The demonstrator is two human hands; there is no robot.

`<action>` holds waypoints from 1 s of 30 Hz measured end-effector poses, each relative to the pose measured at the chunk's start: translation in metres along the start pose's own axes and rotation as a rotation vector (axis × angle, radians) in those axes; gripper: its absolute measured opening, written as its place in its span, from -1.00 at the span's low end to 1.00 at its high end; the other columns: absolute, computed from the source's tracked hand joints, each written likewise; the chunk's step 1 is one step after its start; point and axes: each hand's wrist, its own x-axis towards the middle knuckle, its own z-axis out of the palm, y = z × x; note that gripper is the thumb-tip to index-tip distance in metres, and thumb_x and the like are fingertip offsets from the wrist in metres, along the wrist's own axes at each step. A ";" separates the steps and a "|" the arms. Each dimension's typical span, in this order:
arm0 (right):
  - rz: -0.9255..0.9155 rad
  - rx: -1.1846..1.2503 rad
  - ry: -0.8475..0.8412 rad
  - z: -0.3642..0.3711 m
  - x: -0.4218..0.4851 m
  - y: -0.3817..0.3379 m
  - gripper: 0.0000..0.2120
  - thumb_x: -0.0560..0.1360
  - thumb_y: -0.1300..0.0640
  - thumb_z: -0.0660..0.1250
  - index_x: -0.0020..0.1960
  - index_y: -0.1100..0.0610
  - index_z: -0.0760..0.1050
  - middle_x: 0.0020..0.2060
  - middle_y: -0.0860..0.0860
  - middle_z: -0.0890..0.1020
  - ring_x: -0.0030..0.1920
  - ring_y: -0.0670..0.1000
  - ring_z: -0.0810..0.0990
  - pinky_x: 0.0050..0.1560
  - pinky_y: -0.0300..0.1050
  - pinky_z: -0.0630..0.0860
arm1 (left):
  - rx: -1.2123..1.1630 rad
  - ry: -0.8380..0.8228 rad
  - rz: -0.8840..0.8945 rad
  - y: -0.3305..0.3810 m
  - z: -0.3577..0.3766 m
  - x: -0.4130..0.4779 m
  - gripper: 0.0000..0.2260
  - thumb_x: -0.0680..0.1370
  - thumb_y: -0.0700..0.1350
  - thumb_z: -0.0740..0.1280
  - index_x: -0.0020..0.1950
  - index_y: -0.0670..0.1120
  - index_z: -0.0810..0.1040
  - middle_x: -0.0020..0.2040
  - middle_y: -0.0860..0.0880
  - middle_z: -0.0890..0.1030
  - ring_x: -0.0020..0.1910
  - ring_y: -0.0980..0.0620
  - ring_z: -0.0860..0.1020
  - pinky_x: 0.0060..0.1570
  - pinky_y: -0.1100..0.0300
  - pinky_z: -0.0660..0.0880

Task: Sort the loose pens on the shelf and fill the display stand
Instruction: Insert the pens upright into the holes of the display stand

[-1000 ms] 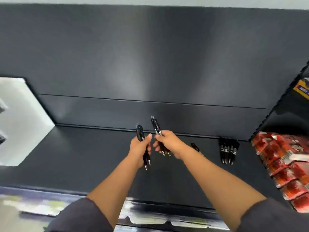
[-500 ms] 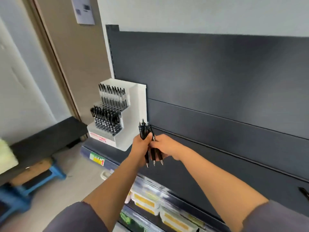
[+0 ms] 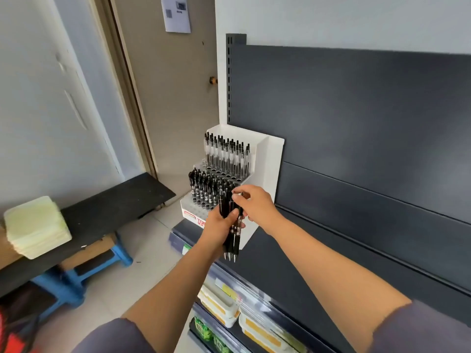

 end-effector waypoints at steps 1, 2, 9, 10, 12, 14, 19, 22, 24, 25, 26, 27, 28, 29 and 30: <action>-0.006 0.042 -0.002 0.003 0.007 0.000 -0.81 0.55 0.15 0.30 0.13 0.17 0.56 -0.19 0.04 0.55 -0.42 -0.06 0.45 -0.42 -0.29 0.38 | 0.022 0.006 0.007 0.001 -0.005 0.005 -0.88 0.60 -0.27 0.20 0.09 -0.15 0.48 -0.21 -0.03 0.59 -0.37 0.06 0.55 -0.32 0.24 0.50; 0.004 0.122 -0.010 0.005 0.013 -0.001 -0.85 0.55 0.17 0.30 0.07 0.19 0.57 -0.22 0.08 0.56 -0.42 -0.04 0.45 -0.43 -0.26 0.42 | 0.043 0.025 0.015 0.003 -0.011 0.010 -0.88 0.60 -0.27 0.20 0.11 -0.18 0.47 -0.18 -0.04 0.59 -0.35 0.06 0.55 -0.29 0.21 0.50; -0.004 0.300 -0.103 0.027 0.055 -0.016 -0.96 0.55 0.25 0.29 -0.08 0.14 0.48 -0.24 0.03 0.55 -0.41 -0.06 0.56 -0.44 -0.25 0.53 | 0.154 0.253 0.105 0.013 -0.052 0.045 -0.89 0.59 -0.27 0.21 0.07 -0.14 0.47 -0.18 -0.05 0.60 -0.28 0.06 0.57 -0.24 0.22 0.52; -0.020 0.272 -0.098 0.031 0.060 -0.018 -0.96 0.55 0.24 0.28 -0.06 0.14 0.48 -0.21 0.03 0.56 -0.40 -0.05 0.57 -0.44 -0.24 0.54 | 0.161 0.314 0.120 0.013 -0.058 0.050 -0.90 0.60 -0.26 0.19 0.05 -0.13 0.46 -0.21 -0.03 0.59 -0.32 0.10 0.57 -0.30 0.27 0.51; -0.060 0.174 -0.074 0.037 0.068 -0.019 -0.94 0.56 0.23 0.26 -0.04 0.13 0.49 -0.18 0.00 0.56 -0.37 -0.06 0.58 -0.38 -0.21 0.58 | 0.144 0.379 0.125 0.014 -0.068 0.059 -0.92 0.61 -0.24 0.17 0.04 -0.09 0.42 -0.25 -0.03 0.56 -0.35 0.08 0.56 -0.36 0.26 0.49; -0.099 0.079 -0.041 0.045 0.079 -0.020 -0.90 0.57 0.23 0.24 -0.04 0.10 0.51 -0.19 -0.04 0.56 -0.36 -0.10 0.58 -0.35 -0.21 0.61 | 0.123 0.358 0.113 0.014 -0.078 0.070 -0.91 0.62 -0.23 0.16 0.02 -0.06 0.40 -0.27 -0.04 0.54 -0.38 0.05 0.53 -0.38 0.23 0.47; -0.140 -0.187 0.012 0.063 0.098 -0.023 -0.88 0.56 0.22 0.23 -0.03 0.09 0.54 -0.27 -0.01 0.59 -0.31 -0.01 0.62 -0.25 -0.05 0.64 | 0.124 0.173 0.124 0.009 -0.096 0.097 -0.91 0.61 -0.26 0.16 0.07 -0.13 0.41 -0.29 -0.07 0.51 -0.43 0.06 0.47 -0.45 0.27 0.46; -0.095 -0.317 0.006 0.067 0.100 -0.023 -0.86 0.55 0.22 0.24 -0.02 0.08 0.57 -0.36 -0.16 0.52 -0.31 -0.01 0.59 -0.24 -0.09 0.60 | 0.110 0.049 0.106 0.008 -0.105 0.112 -0.94 0.61 -0.26 0.17 0.03 -0.18 0.41 -0.29 -0.09 0.51 -0.45 0.05 0.46 -0.41 0.15 0.42; -0.041 -0.336 0.024 0.069 0.100 -0.024 -0.87 0.54 0.20 0.26 -0.05 0.05 0.57 -0.35 -0.17 0.53 -0.29 -0.04 0.59 -0.30 -0.22 0.52 | 0.116 -0.026 0.101 0.010 -0.110 0.119 -0.94 0.61 -0.25 0.17 0.01 -0.14 0.43 -0.28 -0.08 0.52 -0.45 0.07 0.47 -0.39 0.14 0.42; -0.023 -0.345 0.042 0.069 0.099 -0.024 -0.89 0.54 0.18 0.27 -0.08 0.04 0.56 -0.32 -0.16 0.54 -0.29 -0.10 0.57 -0.28 -0.26 0.46 | 0.116 -0.060 0.099 0.010 -0.113 0.121 -0.93 0.61 -0.24 0.18 0.00 -0.11 0.44 -0.28 -0.07 0.52 -0.45 0.08 0.47 -0.39 0.15 0.42; -0.013 -0.359 0.058 0.070 0.098 -0.024 -0.90 0.54 0.15 0.29 -0.11 0.05 0.57 -0.31 -0.16 0.54 -0.30 -0.17 0.53 -0.23 -0.27 0.39 | 0.113 -0.087 0.096 0.009 -0.115 0.122 -0.92 0.61 -0.24 0.18 -0.01 -0.10 0.44 -0.28 -0.06 0.52 -0.45 0.09 0.47 -0.40 0.16 0.43; -0.006 -0.381 0.072 0.071 0.098 -0.024 -0.89 0.54 0.13 0.31 -0.12 0.07 0.59 -0.31 -0.18 0.53 -0.30 -0.22 0.49 -0.20 -0.26 0.34 | 0.108 -0.109 0.091 0.009 -0.116 0.123 -0.93 0.61 -0.24 0.18 -0.01 -0.10 0.43 -0.28 -0.06 0.52 -0.45 0.10 0.47 -0.41 0.18 0.43; 0.007 -0.405 0.089 0.073 0.096 -0.025 -0.88 0.53 0.11 0.32 -0.12 0.10 0.62 -0.31 -0.18 0.53 -0.29 -0.24 0.46 -0.18 -0.25 0.31 | 0.100 -0.136 0.082 0.008 -0.118 0.123 -0.94 0.61 -0.24 0.18 0.01 -0.12 0.43 -0.28 -0.06 0.52 -0.46 0.11 0.47 -0.43 0.21 0.43; 0.022 -0.427 0.102 0.075 0.096 -0.026 -0.86 0.53 0.11 0.33 -0.10 0.13 0.64 -0.29 -0.15 0.56 -0.26 -0.22 0.47 -0.16 -0.22 0.33 | 0.094 -0.155 0.074 0.008 -0.120 0.124 -0.95 0.61 -0.24 0.18 0.02 -0.15 0.42 -0.28 -0.06 0.52 -0.46 0.12 0.47 -0.44 0.24 0.43; 0.044 -0.449 0.116 0.077 0.096 -0.027 -0.86 0.53 0.11 0.34 -0.07 0.14 0.65 -0.22 -0.08 0.62 -0.21 -0.14 0.52 -0.11 -0.18 0.39 | 0.088 -0.173 0.062 0.007 -0.122 0.123 -0.95 0.61 -0.24 0.18 0.03 -0.16 0.42 -0.28 -0.07 0.52 -0.45 0.11 0.48 -0.44 0.25 0.44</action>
